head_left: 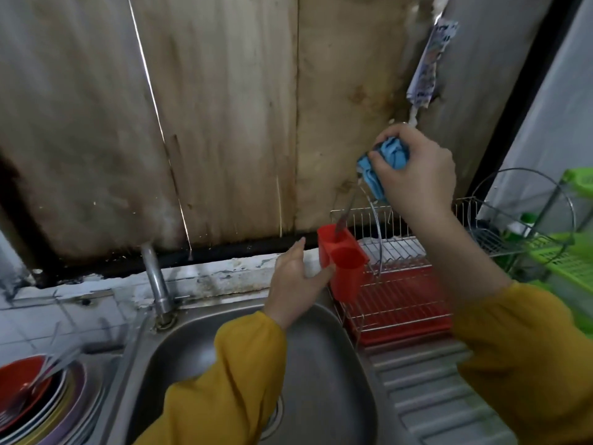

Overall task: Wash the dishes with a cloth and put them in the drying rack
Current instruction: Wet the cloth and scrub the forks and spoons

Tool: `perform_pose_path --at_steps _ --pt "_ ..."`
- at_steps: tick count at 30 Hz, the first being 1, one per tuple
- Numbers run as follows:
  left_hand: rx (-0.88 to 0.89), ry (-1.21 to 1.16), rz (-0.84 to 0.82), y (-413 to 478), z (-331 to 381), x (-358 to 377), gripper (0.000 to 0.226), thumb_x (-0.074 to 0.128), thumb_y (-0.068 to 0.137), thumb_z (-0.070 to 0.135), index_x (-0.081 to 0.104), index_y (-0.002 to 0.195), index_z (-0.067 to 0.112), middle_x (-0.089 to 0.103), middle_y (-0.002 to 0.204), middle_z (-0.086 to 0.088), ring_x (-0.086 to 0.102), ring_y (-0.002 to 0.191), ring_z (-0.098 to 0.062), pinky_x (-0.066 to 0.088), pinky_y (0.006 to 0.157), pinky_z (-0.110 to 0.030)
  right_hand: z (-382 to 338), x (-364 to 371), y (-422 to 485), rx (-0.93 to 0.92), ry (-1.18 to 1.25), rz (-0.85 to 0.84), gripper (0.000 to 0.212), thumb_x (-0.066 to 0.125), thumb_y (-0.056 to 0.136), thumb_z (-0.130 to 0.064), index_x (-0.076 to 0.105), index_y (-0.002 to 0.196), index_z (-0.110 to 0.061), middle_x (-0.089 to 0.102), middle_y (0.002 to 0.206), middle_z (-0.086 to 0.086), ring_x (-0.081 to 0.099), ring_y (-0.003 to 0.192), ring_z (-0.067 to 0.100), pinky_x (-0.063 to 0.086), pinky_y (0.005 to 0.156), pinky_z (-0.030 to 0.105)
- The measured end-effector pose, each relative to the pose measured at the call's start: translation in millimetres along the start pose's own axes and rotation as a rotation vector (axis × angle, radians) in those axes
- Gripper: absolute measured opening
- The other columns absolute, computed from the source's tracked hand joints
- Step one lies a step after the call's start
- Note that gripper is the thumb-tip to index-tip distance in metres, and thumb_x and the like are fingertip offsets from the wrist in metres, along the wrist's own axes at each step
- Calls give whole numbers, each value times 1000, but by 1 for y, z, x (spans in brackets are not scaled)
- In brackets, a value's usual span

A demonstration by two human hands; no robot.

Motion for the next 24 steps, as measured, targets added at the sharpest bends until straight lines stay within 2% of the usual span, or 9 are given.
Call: perform_pose_path --at_steps 4,8,12,18,23,24 --pt "28 94 -62 30 13 25 88 60 88 55 16 156 20 10 163 -3 3 149 -19 10 121 -40 8 23 18 -84 -97 -40 16 61 91 -33 65 105 -26 70 92 -4 65 86 22 52 68 38" --pt "21 215 -110 44 11 35 88 56 86 63 16 155 28 6 164 2 -1 149 -20 11 120 -47 25 51 18 -101 -174 -146 16 58 92 -34 64 104 -25 70 92 0 65 86 26 54 69 40" --pt "-4 168 -126 45 7 43 93 54 87 62 9 156 19 7 164 0 0 150 -18 10 122 -41 35 65 16 -138 -253 -226 18 56 94 -34 66 106 -26 70 94 2 65 86 27 47 63 32" --pt "1 208 -106 41 6 48 97 55 88 61 4 156 14 4 164 0 0 150 -17 8 122 -38 32 68 12 -241 -352 -234 21 55 96 -36 68 109 -26 65 99 5 62 84 26 31 60 29" --pt "0 253 -115 38 5 46 94 53 88 63 7 156 17 7 164 2 1 150 -16 10 121 -45 34 69 7 -233 -291 -186 19 60 93 -32 69 109 -28 65 99 2 61 81 23 23 52 24" --pt "8 267 -95 37 5 43 92 54 89 62 9 156 17 10 164 1 3 150 -16 11 121 -44 33 67 4 -242 -246 -160 18 61 92 -31 70 108 -27 66 98 2 62 80 23 26 52 23"
Point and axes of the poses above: each hand's wrist, its own y-axis towards the middle knuckle, its own x-axis out of the palm, z = x × y, the point moved 5 cm from there along y, towards the middle knuckle
